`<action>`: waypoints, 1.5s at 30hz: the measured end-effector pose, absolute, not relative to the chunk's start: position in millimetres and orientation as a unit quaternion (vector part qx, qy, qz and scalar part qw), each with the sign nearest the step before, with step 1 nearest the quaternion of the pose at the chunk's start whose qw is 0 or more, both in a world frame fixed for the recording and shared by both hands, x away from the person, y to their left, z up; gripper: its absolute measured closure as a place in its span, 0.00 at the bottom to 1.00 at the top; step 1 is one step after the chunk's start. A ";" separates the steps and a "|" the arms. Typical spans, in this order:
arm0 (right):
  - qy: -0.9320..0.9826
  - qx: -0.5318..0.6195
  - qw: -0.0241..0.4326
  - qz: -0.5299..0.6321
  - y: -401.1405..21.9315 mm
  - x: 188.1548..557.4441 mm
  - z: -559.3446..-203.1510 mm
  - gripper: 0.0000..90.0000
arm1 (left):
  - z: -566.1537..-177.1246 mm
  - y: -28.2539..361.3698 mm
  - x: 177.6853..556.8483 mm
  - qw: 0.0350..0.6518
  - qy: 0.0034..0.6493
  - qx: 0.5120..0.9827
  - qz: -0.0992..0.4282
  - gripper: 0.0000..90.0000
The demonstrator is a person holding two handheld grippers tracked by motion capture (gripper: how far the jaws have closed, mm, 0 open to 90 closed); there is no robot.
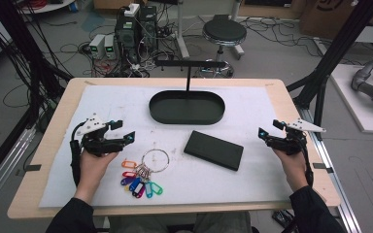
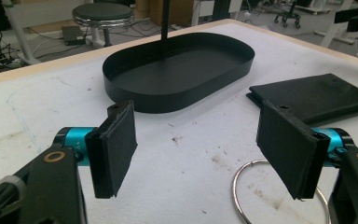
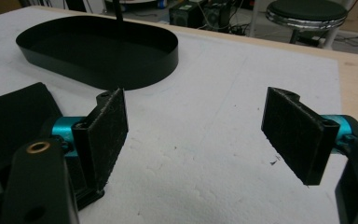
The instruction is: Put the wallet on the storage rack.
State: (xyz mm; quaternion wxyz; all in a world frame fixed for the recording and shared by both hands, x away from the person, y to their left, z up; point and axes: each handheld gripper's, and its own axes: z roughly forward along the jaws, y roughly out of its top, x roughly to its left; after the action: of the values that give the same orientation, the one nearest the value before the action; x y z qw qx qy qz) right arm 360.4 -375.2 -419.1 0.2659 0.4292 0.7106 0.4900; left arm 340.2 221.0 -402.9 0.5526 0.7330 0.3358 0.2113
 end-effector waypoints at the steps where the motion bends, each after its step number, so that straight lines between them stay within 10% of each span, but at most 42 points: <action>1: 0.709 0.428 0.270 0.491 -375.7 359.9 -418.4 0.26 | -403.1 221.1 340.4 0.551 0.336 0.734 0.212 0.32; 45: 0.786 0.299 0.223 0.493 -337.3 324.9 -419.3 0.34 | -410.4 189.6 344.6 0.543 0.309 0.757 0.193 0.35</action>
State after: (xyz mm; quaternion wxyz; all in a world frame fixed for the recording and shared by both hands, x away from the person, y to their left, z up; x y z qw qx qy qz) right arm 324.9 -337.3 -419.3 0.2231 0.2992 0.7857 0.4934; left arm 344.6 189.6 -410.4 0.5427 0.7569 0.3087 0.1932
